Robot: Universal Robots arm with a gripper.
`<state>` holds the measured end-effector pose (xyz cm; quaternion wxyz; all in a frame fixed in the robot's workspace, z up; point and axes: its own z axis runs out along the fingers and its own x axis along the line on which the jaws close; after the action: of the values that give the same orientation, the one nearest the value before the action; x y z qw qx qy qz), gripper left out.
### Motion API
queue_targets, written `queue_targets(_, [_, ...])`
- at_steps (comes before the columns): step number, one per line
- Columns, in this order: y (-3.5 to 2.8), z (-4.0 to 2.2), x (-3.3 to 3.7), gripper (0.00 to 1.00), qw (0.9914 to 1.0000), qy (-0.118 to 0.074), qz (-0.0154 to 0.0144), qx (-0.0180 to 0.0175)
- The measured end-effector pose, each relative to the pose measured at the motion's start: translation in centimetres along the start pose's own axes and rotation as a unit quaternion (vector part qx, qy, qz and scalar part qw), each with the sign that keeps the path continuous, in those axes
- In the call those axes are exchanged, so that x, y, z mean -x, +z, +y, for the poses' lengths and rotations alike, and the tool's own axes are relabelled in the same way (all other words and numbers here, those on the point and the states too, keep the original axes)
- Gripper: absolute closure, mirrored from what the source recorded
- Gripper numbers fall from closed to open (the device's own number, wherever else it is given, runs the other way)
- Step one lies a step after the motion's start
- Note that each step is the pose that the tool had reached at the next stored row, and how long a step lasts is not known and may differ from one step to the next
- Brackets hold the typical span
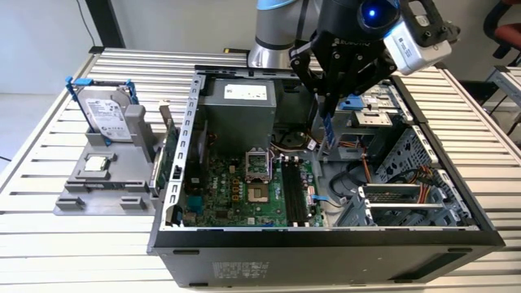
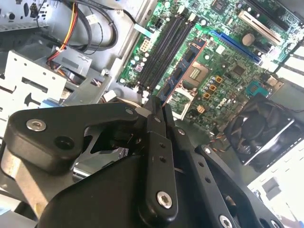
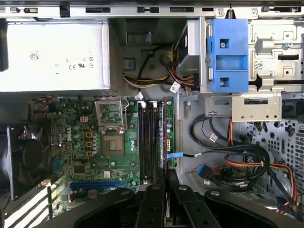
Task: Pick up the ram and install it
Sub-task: 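Insert the ram into the slot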
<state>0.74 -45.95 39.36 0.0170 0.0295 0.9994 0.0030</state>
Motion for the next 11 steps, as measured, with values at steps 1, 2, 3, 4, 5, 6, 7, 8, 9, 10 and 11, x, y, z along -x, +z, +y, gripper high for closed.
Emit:
queue_targets(1, [0.00,0.00,0.00,1.00,0.99998,0.007,0.0000,-0.0002])
queue_targets(2, [0.00,0.00,0.00,1.00,0.99993,0.012,-0.0001,-0.0004])
queue_targets(3, [0.00,0.00,0.00,1.00,0.99987,0.016,-0.0001,-0.0006])
queue_targets(4, [0.00,0.00,0.00,1.00,0.99977,0.021,-0.0001,-0.0007])
queue_targets(5, [0.00,0.00,0.00,1.00,0.99961,0.028,-0.0002,-0.0010])
queue_targets(6, [-0.01,0.00,0.00,1.00,0.99937,0.035,-0.0002,-0.0012])
queue_targets(7, [0.00,0.00,0.00,1.00,0.99901,0.044,-0.0003,-0.0015])
queue_targets(8, [0.00,0.00,0.00,1.00,0.99862,0.052,-0.0004,-0.0018])
queue_targets(9, [0.00,0.00,0.00,1.00,0.99817,0.060,-0.0004,-0.0020])
queue_targets(10, [-0.01,0.00,0.00,1.00,0.99765,0.069,-0.0004,-0.0023])
queue_targets(11, [0.00,0.00,0.00,1.00,0.99700,0.077,-0.0005,-0.0026])
